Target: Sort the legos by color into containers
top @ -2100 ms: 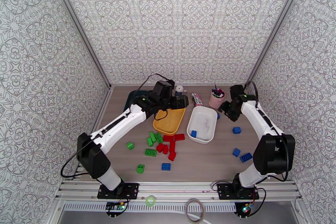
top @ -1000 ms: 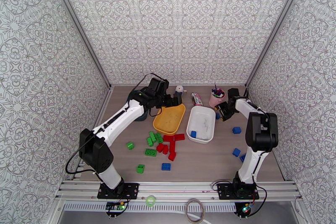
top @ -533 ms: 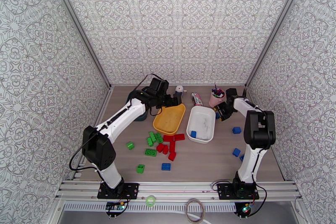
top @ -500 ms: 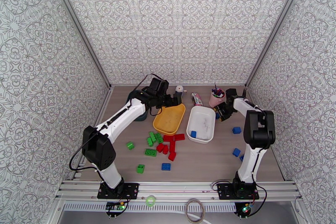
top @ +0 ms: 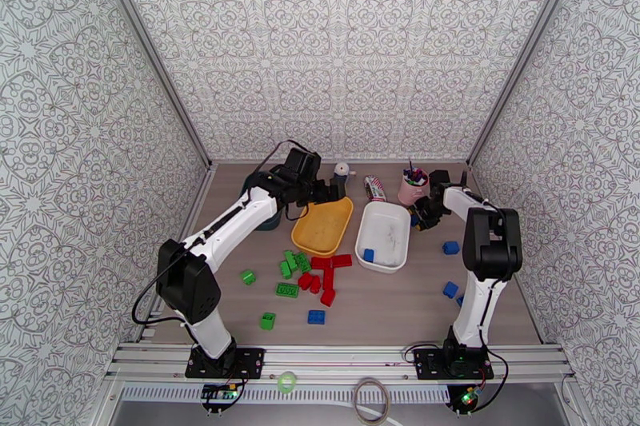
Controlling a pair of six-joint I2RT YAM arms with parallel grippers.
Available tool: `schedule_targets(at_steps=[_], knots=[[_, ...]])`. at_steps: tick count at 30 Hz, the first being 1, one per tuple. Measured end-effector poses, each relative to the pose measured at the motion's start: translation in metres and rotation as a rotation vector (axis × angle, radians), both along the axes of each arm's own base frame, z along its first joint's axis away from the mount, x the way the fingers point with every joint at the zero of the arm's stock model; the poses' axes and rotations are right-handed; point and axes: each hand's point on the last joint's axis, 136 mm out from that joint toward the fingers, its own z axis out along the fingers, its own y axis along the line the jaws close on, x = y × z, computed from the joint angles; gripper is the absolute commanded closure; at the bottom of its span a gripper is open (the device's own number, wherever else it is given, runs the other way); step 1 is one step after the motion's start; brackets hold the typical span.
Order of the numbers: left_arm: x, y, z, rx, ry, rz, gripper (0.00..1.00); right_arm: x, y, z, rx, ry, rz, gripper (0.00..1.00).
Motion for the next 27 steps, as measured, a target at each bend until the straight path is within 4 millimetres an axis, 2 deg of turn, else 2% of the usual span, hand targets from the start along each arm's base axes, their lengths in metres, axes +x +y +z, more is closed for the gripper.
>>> schedule_targets(at_steps=[7, 13, 17, 20, 27], knots=[[0.006, 0.008, 0.0, 0.035, -0.024, 0.041, 0.01, -0.014, -0.004, 0.015, -0.041, -0.027, 0.03, 0.64], [0.007, 0.011, 0.0, 0.055, -0.035, 0.054, 0.01, -0.032, -0.007, 0.057, -0.093, -0.118, 0.097, 0.67], [0.004, 0.011, -0.001, 0.069, -0.027, 0.043, 0.01, -0.042, -0.002, 0.086, -0.121, -0.188, 0.168, 0.67], [0.0, 0.008, 0.001, 0.075, -0.019, 0.031, 0.03, -0.048, 0.019, 0.099, -0.138, -0.221, 0.271, 0.67], [-0.015, -0.015, 0.001, 0.072, -0.015, -0.027, 0.06, -0.072, 0.11, 0.104, -0.135, -0.227, 0.585, 0.66]])
